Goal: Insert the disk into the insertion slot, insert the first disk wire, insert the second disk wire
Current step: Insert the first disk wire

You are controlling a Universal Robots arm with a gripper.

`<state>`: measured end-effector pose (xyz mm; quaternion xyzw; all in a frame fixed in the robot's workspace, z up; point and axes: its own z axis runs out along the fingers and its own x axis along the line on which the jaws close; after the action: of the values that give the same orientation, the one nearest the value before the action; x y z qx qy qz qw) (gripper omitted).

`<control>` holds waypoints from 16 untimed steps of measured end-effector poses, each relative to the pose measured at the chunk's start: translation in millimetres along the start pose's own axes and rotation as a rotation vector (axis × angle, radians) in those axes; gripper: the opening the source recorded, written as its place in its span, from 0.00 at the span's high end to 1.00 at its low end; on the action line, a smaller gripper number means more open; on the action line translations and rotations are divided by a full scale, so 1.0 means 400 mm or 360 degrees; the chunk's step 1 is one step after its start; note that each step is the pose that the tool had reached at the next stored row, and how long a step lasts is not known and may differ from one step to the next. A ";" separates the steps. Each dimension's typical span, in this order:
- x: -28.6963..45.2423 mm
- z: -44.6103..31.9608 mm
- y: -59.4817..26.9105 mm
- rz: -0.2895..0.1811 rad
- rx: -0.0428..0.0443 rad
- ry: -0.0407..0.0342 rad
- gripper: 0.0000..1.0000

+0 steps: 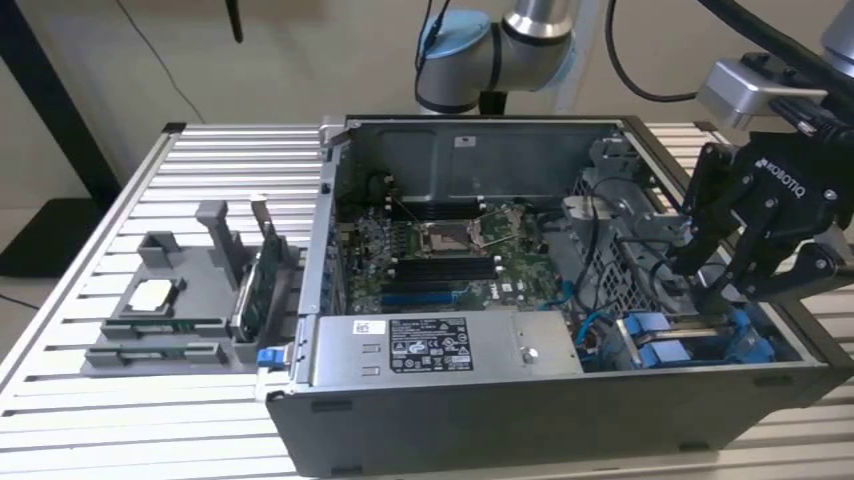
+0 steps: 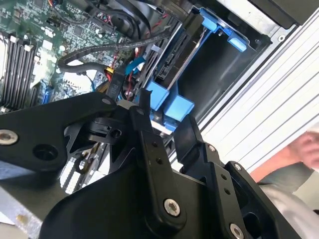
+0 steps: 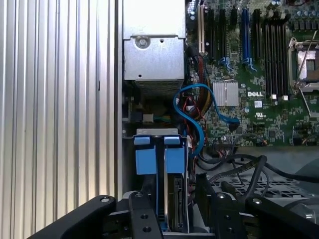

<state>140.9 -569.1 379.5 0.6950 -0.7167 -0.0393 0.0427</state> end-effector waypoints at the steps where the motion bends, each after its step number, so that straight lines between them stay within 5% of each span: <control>1: 0.000 -0.004 0.000 0.0002 0.0000 0.0000 0.53; 16: -0.027 -0.050 0.007 0.0019 -0.0001 -0.0003 0.53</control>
<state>140.8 -558.3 399.6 0.6906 -0.7209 -0.0399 0.0424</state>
